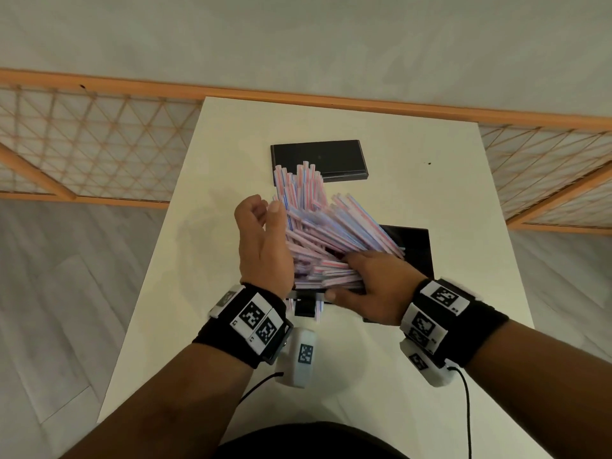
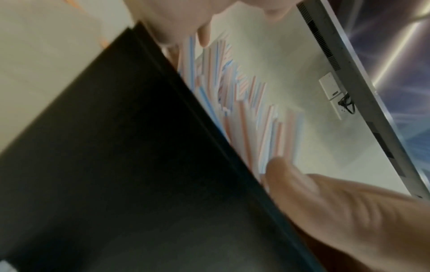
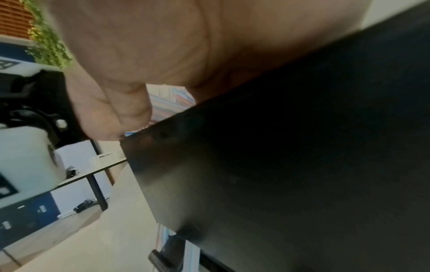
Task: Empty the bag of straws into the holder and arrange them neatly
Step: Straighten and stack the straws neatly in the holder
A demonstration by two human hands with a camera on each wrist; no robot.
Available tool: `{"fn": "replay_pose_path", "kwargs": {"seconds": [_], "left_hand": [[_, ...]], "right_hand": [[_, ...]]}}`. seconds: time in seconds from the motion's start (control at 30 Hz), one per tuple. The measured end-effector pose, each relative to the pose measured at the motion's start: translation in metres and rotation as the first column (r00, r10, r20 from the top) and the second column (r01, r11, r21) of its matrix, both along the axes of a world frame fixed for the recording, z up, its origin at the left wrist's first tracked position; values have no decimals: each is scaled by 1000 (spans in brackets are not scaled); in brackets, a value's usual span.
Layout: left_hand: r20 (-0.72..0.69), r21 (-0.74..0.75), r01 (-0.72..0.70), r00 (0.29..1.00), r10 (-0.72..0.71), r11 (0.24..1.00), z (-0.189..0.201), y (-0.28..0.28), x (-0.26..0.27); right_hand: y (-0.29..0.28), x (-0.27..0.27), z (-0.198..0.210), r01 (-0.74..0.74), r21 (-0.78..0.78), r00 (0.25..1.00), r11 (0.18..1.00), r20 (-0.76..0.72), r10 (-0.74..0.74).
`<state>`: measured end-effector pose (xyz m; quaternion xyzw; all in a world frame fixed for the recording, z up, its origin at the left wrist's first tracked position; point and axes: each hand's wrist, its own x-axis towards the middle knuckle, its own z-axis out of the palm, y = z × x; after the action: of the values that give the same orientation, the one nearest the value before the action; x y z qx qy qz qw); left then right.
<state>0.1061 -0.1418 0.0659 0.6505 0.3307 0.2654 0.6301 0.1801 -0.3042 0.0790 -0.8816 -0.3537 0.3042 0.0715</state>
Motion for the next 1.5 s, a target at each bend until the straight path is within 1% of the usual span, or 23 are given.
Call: {"fn": "replay_pose_path", "kwargs": {"seconds": [0.07,0.13,0.17,0.23,0.3,0.33,0.4,0.47,0.53,0.63,0.67,0.73,0.77,0.8,0.87,0.97,1.03,1.1,1.2,1.33,1.43,1.5], "left_hand": [[-100,-30,-3,995,0,1000,-3,1,-1],[-146,-65,-7,989,-3,998,-6,1,-2],[-149,-79,-4,989,-8,997,-6,0,-2],[-97,-123,-8,995,-4,992,-5,-1,-3],[-23,-140,-17,1000,14,990,-2,-1,-3],[3,-143,-13,1000,14,990,-2,0,-3],[17,-139,5,1000,-3,990,-1,0,-2],[4,-118,6,1000,-5,993,-2,0,-1],[-16,-84,-11,1000,10,996,-2,-1,-1],[-37,-59,-21,999,19,998,-1,-4,-4],[-43,-56,-12,999,10,998,0,-5,-4],[-43,-40,10,999,-12,999,3,-8,-4],[-44,-38,15,999,-16,999,4,-8,-5],[-38,-49,7,999,-9,999,7,-9,-5],[-11,-102,-31,999,30,994,10,-6,-7],[41,-233,-69,996,80,970,11,-2,-8],[21,-236,-83,996,90,968,8,-3,-10],[-5,-183,-94,996,94,979,8,-5,-11],[-16,-139,-63,998,61,988,8,-8,-9],[-46,-159,-4,999,-3,987,7,-6,-6],[-68,-143,43,996,-53,989,8,-6,-5],[-52,-140,45,997,-52,989,10,-8,-7]], "right_hand": [[5,1,2,8,25,999,1000,-50,-7],[10,0,8,9,38,993,999,-118,-5],[13,-1,10,2,25,992,1000,-125,1],[21,-3,12,25,4,990,1000,-139,-24],[27,-2,10,70,-9,989,998,-133,-70],[28,0,8,65,-19,988,998,-137,-67],[30,1,11,63,-47,976,997,-204,-72],[31,0,17,16,-38,967,999,-254,-25],[34,0,18,-32,-51,976,998,-217,20],[39,2,16,-37,-157,987,987,-163,11],[40,3,15,-34,-160,986,987,-169,7],[40,2,12,-31,-93,988,995,-154,16],[40,1,13,-60,-60,989,996,-138,52],[41,0,15,-84,-42,988,996,-135,78],[43,1,20,-97,-62,981,993,-173,86],[45,6,19,-81,-113,980,990,-189,58],[46,3,18,-60,-131,979,990,-202,32],[47,-1,19,-44,-108,978,993,-206,21],[48,-1,20,-38,-55,979,998,-201,26],[48,0,16,-55,-87,982,995,-186,38],[47,-2,15,-62,-18,988,998,-143,59],[47,-1,10,-75,27,989,997,-129,78]]}}
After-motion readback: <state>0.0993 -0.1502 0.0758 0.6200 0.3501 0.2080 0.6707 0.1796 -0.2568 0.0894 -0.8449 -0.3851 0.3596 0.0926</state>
